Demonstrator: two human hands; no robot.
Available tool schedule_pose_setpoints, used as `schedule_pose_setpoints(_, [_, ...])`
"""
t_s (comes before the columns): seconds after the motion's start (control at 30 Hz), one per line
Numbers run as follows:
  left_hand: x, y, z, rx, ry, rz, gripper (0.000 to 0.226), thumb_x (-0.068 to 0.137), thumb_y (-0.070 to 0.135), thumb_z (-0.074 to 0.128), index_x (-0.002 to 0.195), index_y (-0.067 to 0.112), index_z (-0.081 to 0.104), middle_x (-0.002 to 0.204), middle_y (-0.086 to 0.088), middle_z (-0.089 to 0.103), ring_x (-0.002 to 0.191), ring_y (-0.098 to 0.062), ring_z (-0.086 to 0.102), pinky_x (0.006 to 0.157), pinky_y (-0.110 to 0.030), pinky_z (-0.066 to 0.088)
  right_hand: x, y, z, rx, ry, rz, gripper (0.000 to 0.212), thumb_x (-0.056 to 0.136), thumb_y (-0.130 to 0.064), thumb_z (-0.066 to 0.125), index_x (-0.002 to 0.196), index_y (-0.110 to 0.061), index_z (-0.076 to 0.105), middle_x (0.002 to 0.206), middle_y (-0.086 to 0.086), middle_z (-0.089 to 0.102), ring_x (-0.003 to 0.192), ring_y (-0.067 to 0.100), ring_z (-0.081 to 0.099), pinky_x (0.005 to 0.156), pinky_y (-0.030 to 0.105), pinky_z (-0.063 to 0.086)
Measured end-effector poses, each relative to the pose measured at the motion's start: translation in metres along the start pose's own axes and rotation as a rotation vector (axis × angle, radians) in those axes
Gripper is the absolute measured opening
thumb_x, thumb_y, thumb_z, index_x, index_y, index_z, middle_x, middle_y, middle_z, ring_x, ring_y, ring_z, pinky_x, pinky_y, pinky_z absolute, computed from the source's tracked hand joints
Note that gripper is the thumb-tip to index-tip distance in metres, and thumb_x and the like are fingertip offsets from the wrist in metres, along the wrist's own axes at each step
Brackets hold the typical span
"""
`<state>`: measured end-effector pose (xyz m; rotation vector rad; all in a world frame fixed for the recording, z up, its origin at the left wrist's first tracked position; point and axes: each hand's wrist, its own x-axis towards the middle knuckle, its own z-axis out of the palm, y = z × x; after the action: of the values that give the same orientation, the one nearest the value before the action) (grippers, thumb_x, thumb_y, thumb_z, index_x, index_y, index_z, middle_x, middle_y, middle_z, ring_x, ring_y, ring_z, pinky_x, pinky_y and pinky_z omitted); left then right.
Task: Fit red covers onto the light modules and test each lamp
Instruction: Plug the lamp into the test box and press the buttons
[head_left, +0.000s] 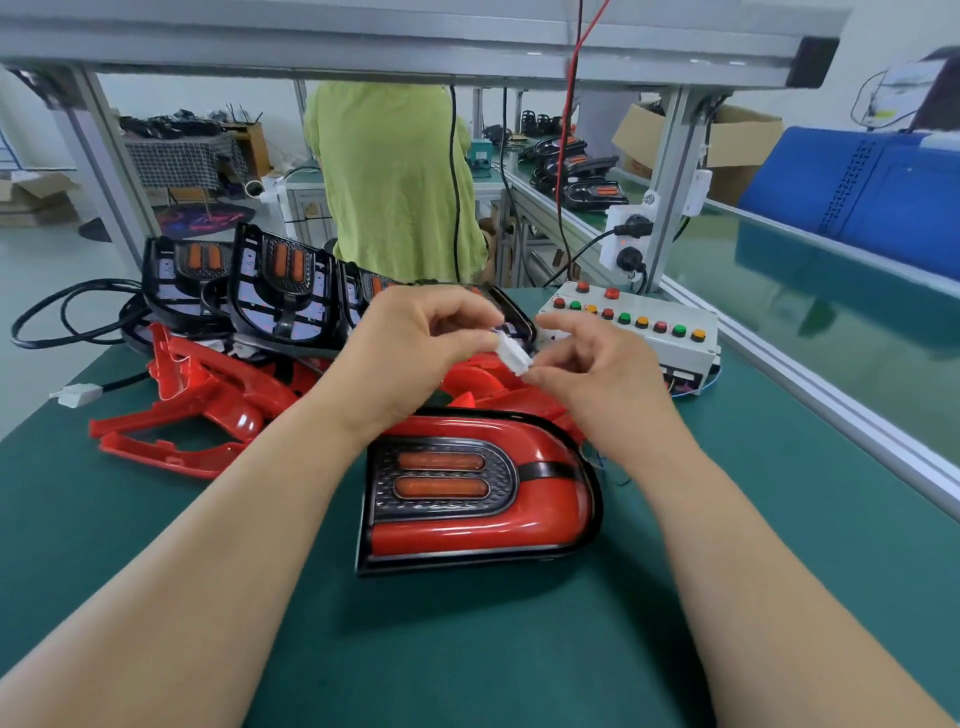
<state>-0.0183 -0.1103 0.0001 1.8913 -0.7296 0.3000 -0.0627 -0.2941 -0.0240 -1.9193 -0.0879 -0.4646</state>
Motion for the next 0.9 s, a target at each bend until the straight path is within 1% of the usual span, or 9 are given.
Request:
schedule_pose_setpoints(0.13, [-0.007,-0.013,-0.009,0.154,-0.056,-0.098,0.016,0.086,0.016,0.075,0.098,0.026,0.077,0.083,0.019,0.073,0.080,0.009,0.065,0.071,-0.001,0.043,0.004,0.005,-0.006,-0.104,-0.005,-0.045,0.039,0.079,-0.007,0.080,0.095,-0.038,0.063,0.078,-0.017,0.073,0.070,-0.005,0.064,0.071,0.007,0.046])
schedule_pose_setpoints(0.2, [-0.005,-0.019,-0.018,0.192,-0.060,-0.147,0.015,0.087,0.017,0.074,0.095,0.030,0.077,0.086,0.017,0.073,0.084,0.007,0.064,0.070,0.000,0.042,0.007,0.009,-0.008,-0.126,0.019,-0.041,0.029,0.083,-0.011,0.076,0.093,-0.036,0.067,0.076,-0.012,0.072,0.073,-0.003,0.064,0.075,0.013,0.048])
schedule_pose_setpoints(0.3, [-0.006,-0.027,-0.025,0.209,-0.015,-0.176,0.018,0.087,0.016,0.074,0.087,0.034,0.076,0.084,0.016,0.073,0.083,0.001,0.065,0.069,0.000,0.042,0.018,0.015,-0.015,-0.242,0.142,-0.036,0.017,0.092,-0.016,0.065,0.102,-0.028,0.070,0.086,-0.020,0.066,0.085,0.003,0.063,0.086,0.022,0.048])
schedule_pose_setpoints(0.4, [-0.010,-0.035,-0.021,0.207,0.005,-0.183,0.019,0.087,0.014,0.073,0.086,0.033,0.075,0.081,0.007,0.074,0.077,-0.006,0.064,0.067,-0.002,0.042,0.036,0.023,-0.019,-0.497,0.142,0.001,0.032,0.098,-0.017,0.054,0.129,-0.015,0.062,0.120,-0.004,0.066,0.119,0.020,0.056,0.097,0.028,0.038])
schedule_pose_setpoints(0.47, [-0.011,-0.041,-0.021,0.148,0.003,-0.208,0.018,0.088,0.011,0.072,0.088,0.029,0.076,0.078,0.004,0.071,0.066,-0.002,0.059,0.064,-0.005,0.043,0.049,0.031,-0.019,-0.668,0.064,0.007,0.044,0.099,-0.020,0.052,0.141,-0.010,0.049,0.143,0.010,0.052,0.136,0.028,0.041,0.109,0.035,0.032])
schedule_pose_setpoints(0.53, [-0.011,-0.045,-0.022,0.072,-0.001,-0.254,0.020,0.087,0.007,0.072,0.087,0.027,0.075,0.080,-0.001,0.071,0.069,-0.001,0.058,0.068,-0.011,0.047,0.059,0.039,-0.018,-0.788,-0.002,0.010,0.053,0.100,-0.028,0.051,0.149,-0.011,0.038,0.156,0.011,0.037,0.148,0.030,0.023,0.119,0.041,0.022])
schedule_pose_setpoints(0.63, [-0.011,-0.046,-0.019,-0.025,-0.013,-0.300,0.019,0.086,0.004,0.073,0.087,0.023,0.075,0.085,-0.006,0.072,0.077,-0.015,0.060,0.077,-0.022,0.051,0.072,0.052,-0.018,-0.925,-0.043,0.028,0.062,0.101,-0.041,0.049,0.154,-0.018,0.028,0.165,0.004,0.019,0.154,0.028,0.004,0.122,0.049,0.015])
schedule_pose_setpoints(0.8, [-0.011,-0.047,-0.017,-0.074,-0.004,-0.308,0.017,0.086,0.003,0.072,0.088,0.020,0.075,0.080,-0.001,0.070,0.074,-0.013,0.058,0.069,-0.014,0.049,0.088,0.072,-0.016,-1.072,-0.124,0.067,0.068,0.100,-0.058,0.037,0.157,-0.027,0.020,0.168,0.002,0.002,0.154,0.029,-0.010,0.120,0.056,0.007])
schedule_pose_setpoints(0.9, [-0.011,-0.047,-0.017,-0.087,0.000,-0.317,0.017,0.086,0.004,0.072,0.088,0.020,0.075,0.081,-0.005,0.071,0.075,-0.014,0.059,0.073,-0.018,0.050,0.096,0.076,-0.012,-1.111,-0.178,0.042,0.070,0.099,-0.062,0.035,0.157,-0.027,0.020,0.168,0.002,0.000,0.153,0.029,-0.010,0.119,0.059,0.004])
